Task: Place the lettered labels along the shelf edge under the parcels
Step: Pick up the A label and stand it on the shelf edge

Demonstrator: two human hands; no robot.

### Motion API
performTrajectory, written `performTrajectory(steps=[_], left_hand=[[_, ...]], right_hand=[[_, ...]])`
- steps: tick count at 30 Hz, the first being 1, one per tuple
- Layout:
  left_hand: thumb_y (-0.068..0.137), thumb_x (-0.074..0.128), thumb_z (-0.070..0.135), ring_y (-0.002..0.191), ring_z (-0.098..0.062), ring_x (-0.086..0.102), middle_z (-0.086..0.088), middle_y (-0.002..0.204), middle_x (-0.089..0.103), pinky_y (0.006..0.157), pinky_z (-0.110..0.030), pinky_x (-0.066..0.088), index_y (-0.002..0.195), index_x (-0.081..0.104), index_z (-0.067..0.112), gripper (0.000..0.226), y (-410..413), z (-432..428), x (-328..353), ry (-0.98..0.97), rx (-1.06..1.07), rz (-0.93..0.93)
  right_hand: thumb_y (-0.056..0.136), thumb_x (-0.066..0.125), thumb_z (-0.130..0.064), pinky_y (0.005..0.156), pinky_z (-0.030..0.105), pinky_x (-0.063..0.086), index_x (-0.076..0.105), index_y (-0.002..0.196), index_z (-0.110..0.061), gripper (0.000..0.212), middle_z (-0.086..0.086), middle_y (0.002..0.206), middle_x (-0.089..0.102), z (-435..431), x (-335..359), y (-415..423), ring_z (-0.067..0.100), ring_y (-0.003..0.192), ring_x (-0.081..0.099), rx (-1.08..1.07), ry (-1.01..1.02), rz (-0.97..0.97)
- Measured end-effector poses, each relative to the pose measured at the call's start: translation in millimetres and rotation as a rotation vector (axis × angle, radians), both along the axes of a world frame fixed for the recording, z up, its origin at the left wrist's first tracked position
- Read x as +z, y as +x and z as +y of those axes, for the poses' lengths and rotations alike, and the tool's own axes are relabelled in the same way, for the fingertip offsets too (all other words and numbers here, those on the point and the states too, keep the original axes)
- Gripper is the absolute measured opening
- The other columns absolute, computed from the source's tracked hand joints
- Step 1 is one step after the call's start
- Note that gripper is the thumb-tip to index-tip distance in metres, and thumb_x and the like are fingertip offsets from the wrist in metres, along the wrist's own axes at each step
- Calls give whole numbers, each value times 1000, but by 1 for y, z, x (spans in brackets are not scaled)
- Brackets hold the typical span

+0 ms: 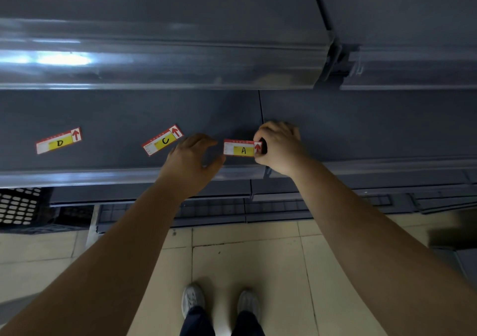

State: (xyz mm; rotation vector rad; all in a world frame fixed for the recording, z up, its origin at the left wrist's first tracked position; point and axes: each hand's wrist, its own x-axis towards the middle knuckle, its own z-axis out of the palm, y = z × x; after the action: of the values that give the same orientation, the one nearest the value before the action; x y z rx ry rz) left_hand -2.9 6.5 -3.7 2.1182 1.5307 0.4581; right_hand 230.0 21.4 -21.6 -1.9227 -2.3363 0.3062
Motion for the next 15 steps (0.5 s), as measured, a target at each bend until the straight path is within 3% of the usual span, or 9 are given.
performTrajectory(steps=[6,8,10,13,15], left_hand=[[85,60,42,113,-26,50,-4,124,55,94,-51,43,122,55,19,43,2,4,-4,30,-23,7],[83,63,42,112,-27,51,-4,124,55,93,-51,44,122,55,20,45,2,4,-3,47,-31,6],[80,65,44,114,-26,49,-3,126,54,94,-51,43,124,53,22,51,1,5,0,71,-36,27],[78,68,43,122,-25,43,-2,133,50,101,-47,37,131,47,23,61,3,3,11,123,-54,61],[75,72,40,123,-27,42,-4,134,49,101,-46,34,133,47,23,65,5,1,22,192,-78,74]], right_hand=[[87,65,-26,95,33,23,56,97,-26,14,-7,99,62,-7,2,-5,15,99,53,-79,25,124],[90,63,-18,94,31,33,60,94,-25,9,-9,94,64,-8,2,-5,14,94,59,-145,-52,297],[91,60,-12,84,28,47,63,91,-25,14,-10,92,64,-7,9,-4,12,89,62,-214,-136,486],[91,61,-9,70,15,46,65,91,-24,16,-9,91,66,-9,30,-1,6,83,59,-271,-216,670],[91,62,-8,68,9,43,68,94,-20,13,-9,91,67,-14,46,0,6,84,60,-284,-254,789]])
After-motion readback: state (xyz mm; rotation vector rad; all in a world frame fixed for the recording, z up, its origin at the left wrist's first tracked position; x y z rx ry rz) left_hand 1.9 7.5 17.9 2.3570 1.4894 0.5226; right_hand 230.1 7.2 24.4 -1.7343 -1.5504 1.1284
